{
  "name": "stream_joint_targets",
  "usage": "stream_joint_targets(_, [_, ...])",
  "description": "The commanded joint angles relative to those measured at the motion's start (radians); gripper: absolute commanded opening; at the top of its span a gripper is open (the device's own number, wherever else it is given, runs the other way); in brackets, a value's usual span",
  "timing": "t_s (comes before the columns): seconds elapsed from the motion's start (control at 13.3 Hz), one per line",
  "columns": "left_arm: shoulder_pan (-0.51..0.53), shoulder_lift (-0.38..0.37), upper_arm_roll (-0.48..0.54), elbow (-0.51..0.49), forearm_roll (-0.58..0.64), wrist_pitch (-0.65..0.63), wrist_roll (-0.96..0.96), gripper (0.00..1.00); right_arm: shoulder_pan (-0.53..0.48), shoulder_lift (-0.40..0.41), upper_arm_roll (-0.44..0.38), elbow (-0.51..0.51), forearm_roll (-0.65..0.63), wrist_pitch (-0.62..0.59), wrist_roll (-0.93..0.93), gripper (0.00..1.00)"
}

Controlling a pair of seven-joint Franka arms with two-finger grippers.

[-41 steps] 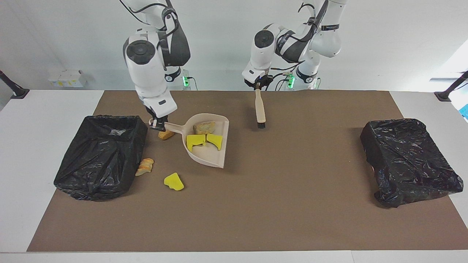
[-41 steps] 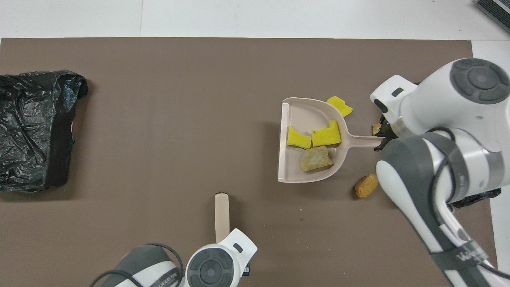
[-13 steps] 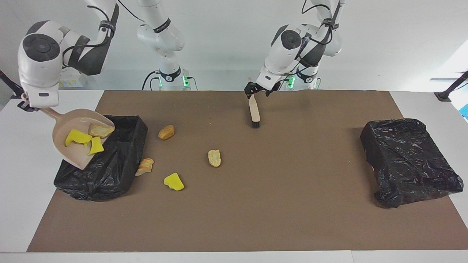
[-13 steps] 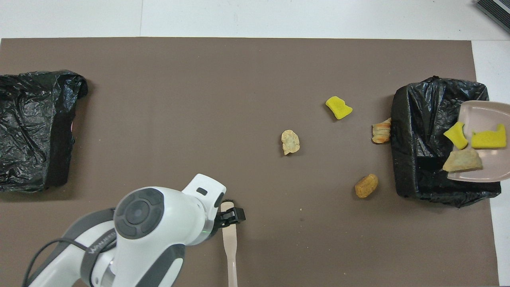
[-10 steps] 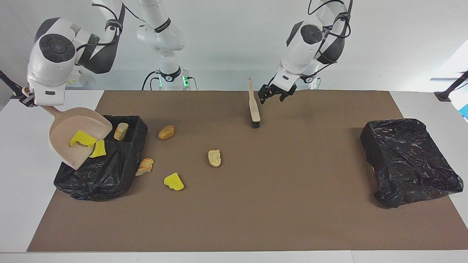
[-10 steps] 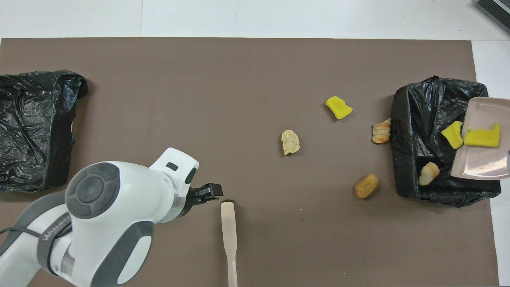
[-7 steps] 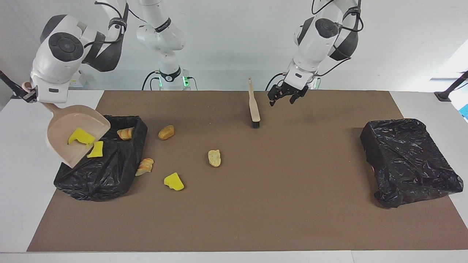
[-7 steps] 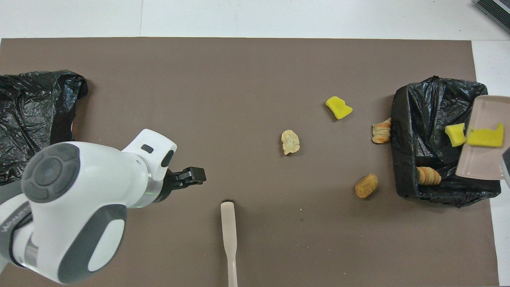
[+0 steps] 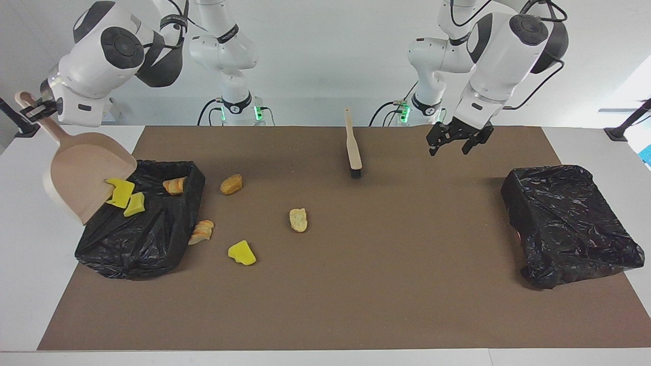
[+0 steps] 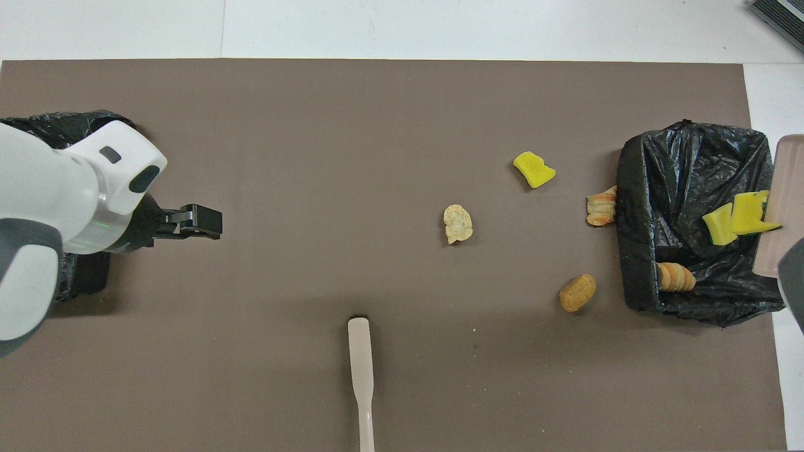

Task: Sweep and dump trash in bin
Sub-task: 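Tip the dustpan into the bin while the left gripper drops the brush, then return the empty dustpan to the table center with the right gripper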

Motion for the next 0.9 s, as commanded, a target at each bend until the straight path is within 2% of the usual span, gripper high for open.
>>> stream_joint_targets(0.0, [0.059,0.069,-0.012,0.143,0.033,-0.099,0.116,1.0,-0.011,-0.014,0.008,-0.012,-0.012,-0.005,-0.003,0.0])
stream_joint_targets(0.15, [0.085,0.068,-0.011,0.164,0.034,-0.103,0.167,1.0,-0.012,-0.016,0.006,-0.011,0.051,-0.01,-0.029,0.0])
stream_joint_targets(0.38, [0.092,0.088,-0.008,0.221,0.063,-0.168,0.219,1.0,-0.001,-0.032,0.012,-0.001,0.041,-0.018,-0.075,0.0])
stream_joint_targets(0.6, [0.152,0.143,-0.004,0.36,0.083,-0.253,0.344,1.0,-0.003,-0.036,0.011,0.017,0.056,-0.021,-0.098,0.0])
stream_joint_targets(0.67, [0.154,0.141,-0.004,0.362,0.083,-0.263,0.352,1.0,-0.004,-0.039,0.009,0.014,0.079,-0.018,-0.1,0.0])
stream_joint_targets(0.82, [0.151,0.118,-0.009,0.336,0.082,-0.257,0.349,1.0,-0.015,-0.039,0.002,0.016,0.207,-0.016,-0.106,0.0])
